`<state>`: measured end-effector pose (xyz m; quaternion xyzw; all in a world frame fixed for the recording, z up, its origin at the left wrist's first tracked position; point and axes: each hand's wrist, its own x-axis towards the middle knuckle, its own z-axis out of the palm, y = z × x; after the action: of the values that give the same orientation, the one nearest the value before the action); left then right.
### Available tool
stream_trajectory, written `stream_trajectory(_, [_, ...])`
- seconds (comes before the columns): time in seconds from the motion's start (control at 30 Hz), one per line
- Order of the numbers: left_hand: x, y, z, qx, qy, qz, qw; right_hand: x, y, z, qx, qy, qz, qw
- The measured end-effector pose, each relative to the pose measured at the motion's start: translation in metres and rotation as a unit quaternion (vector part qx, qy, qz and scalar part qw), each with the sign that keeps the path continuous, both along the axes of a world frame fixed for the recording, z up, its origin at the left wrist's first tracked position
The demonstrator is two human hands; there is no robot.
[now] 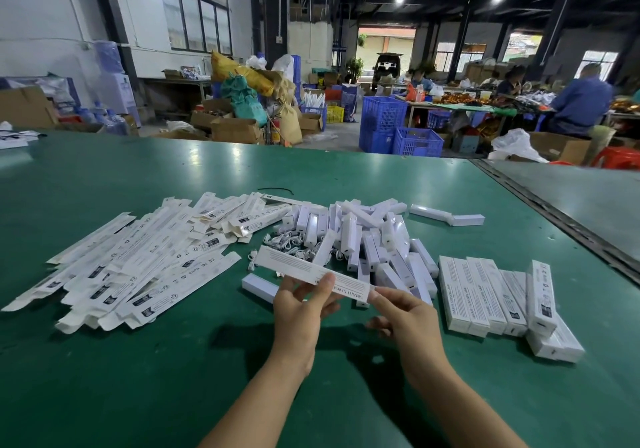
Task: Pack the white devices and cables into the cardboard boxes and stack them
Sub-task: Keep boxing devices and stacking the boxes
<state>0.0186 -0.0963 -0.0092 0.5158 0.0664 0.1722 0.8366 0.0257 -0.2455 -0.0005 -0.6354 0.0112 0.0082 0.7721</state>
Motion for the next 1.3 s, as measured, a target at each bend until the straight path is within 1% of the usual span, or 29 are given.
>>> stream_trajectory(0.1, [0.001, -0.002, -0.004, 0.004, 0.006, 0.009, 1.000, 0.000, 0.000, -0.001, 0.011, 0.001, 0.006, 1.000])
stream_trajectory(0.17, [0.001, -0.002, -0.004, 0.003, 0.003, 0.010, 1.000, -0.001, 0.001, -0.002, 0.029, -0.002, 0.028, 0.999])
stream_trajectory(0.3, [0.000, -0.005, -0.010, 0.032, -0.002, -0.019, 0.999, -0.004, 0.005, -0.006, 0.057, -0.012, 0.102, 0.993])
stream_trajectory(0.37, [0.000, -0.005, -0.010, 0.028, -0.004, -0.022, 0.999, -0.006, 0.007, -0.006, 0.077, -0.024, 0.148, 0.986])
stream_trajectory(0.43, [0.002, 0.000, -0.005, 0.014, -0.007, -0.004, 1.000, -0.007, 0.008, -0.007, 0.097, -0.037, 0.169, 0.980])
stream_trajectory(0.47, [0.005, 0.006, -0.002, 0.001, -0.006, 0.021, 1.000, -0.006, 0.007, -0.009, 0.082, -0.051, 0.159, 0.983])
stream_trajectory(0.5, [0.008, 0.013, 0.001, -0.017, -0.003, 0.053, 0.998, -0.006, 0.008, -0.010, 0.032, -0.081, 0.136, 0.987])
stream_trajectory(0.53, [0.012, 0.021, 0.003, -0.036, -0.002, 0.085, 0.996, -0.005, 0.008, -0.012, -0.051, -0.128, 0.107, 0.985])
stream_trajectory(0.57, [0.015, 0.030, 0.005, -0.050, -0.005, 0.112, 0.992, -0.004, 0.009, -0.015, -0.158, -0.183, 0.079, 0.967])
stream_trajectory(0.6, [0.018, 0.038, 0.006, -0.058, -0.007, 0.134, 0.989, -0.003, 0.010, -0.018, -0.271, -0.237, 0.070, 0.930])
stream_trajectory(0.67, [0.021, 0.052, 0.005, -0.075, -0.008, 0.163, 0.984, -0.002, 0.018, -0.024, -0.457, -0.300, 0.132, 0.827])
stream_trajectory(0.7, [0.022, 0.056, 0.004, -0.091, -0.005, 0.172, 0.981, -0.001, 0.024, -0.026, -0.524, -0.308, 0.168, 0.776])
stream_trajectory(0.73, [0.024, 0.059, 0.002, -0.106, 0.001, 0.180, 0.978, 0.001, 0.029, -0.029, -0.574, -0.305, 0.188, 0.736])
stream_trajectory(0.77, [0.025, 0.061, 0.001, -0.117, 0.011, 0.186, 0.975, 0.003, 0.034, -0.030, -0.605, -0.299, 0.194, 0.712])
stream_trajectory(0.8, [0.026, 0.061, 0.000, -0.121, 0.021, 0.192, 0.974, 0.005, 0.036, -0.029, -0.620, -0.296, 0.191, 0.701])
stream_trajectory(0.83, [0.028, 0.062, 0.000, -0.123, 0.027, 0.195, 0.973, 0.006, 0.036, -0.028, -0.616, -0.299, 0.184, 0.705])
stream_trajectory(0.87, [0.029, 0.062, -0.001, -0.125, 0.030, 0.196, 0.972, 0.007, 0.035, -0.026, -0.596, -0.303, 0.177, 0.722])
stream_trajectory(0.97, [0.028, 0.061, -0.003, -0.127, 0.040, 0.195, 0.972, 0.007, 0.030, -0.022, -0.524, -0.297, 0.123, 0.789])
stream_trajectory(1.03, [0.028, 0.062, -0.004, -0.129, 0.045, 0.198, 0.971, 0.007, 0.027, -0.021, -0.510, -0.279, 0.093, 0.808])
stream_trajectory(1.13, [0.026, 0.061, -0.001, -0.121, 0.046, 0.193, 0.973, 0.006, 0.022, -0.019, -0.518, -0.259, 0.079, 0.811])
stream_trajectory(1.2, [0.026, 0.059, 0.000, -0.106, 0.045, 0.188, 0.975, 0.005, 0.018, -0.019, -0.517, -0.263, 0.081, 0.810])
stream_trajectory(1.3, [0.025, 0.055, 0.002, -0.097, 0.043, 0.181, 0.978, -0.001, 0.014, -0.020, -0.533, -0.295, 0.099, 0.787])
